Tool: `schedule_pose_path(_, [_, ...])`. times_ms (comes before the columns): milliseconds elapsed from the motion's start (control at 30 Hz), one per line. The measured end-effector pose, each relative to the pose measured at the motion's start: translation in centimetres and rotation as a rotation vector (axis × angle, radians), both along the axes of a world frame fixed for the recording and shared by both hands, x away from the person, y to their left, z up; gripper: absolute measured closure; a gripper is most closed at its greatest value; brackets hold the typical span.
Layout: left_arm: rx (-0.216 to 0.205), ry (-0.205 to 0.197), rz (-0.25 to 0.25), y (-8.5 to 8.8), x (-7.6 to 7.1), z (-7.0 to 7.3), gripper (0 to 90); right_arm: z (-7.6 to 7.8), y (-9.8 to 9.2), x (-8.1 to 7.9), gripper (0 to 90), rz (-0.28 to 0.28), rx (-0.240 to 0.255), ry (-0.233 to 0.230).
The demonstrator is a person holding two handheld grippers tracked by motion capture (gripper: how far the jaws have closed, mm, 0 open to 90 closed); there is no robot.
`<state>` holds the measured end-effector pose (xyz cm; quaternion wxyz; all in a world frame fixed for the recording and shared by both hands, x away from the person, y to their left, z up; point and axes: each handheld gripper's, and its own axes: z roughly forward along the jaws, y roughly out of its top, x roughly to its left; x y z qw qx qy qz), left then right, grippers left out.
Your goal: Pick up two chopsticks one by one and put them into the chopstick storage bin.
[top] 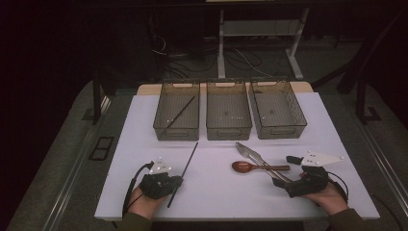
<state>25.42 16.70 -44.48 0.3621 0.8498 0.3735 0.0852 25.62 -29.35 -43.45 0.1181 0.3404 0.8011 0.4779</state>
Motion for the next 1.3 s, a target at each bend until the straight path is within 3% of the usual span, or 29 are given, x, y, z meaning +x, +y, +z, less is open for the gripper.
schedule_pose_path(367, [0.019, -0.006, 0.031, 0.3, 0.2, 0.2, 81.9, 0.0, 0.0, 0.0, 0.2, 0.002, 0.000, 0.000])
schedule_pose_path(867, [0.037, -0.018, 0.084, 2.7, 1.3, 0.3, 84.4, 0.0, 0.0, 0.0, 0.2, 0.004, 0.002, 0.004])
schedule_pose_path(1300, [-0.014, -0.015, 0.100, 3.6, 1.4, -0.2, 83.0, 0.1, 0.0, 0.0, 0.2, 0.002, 0.003, 0.002])
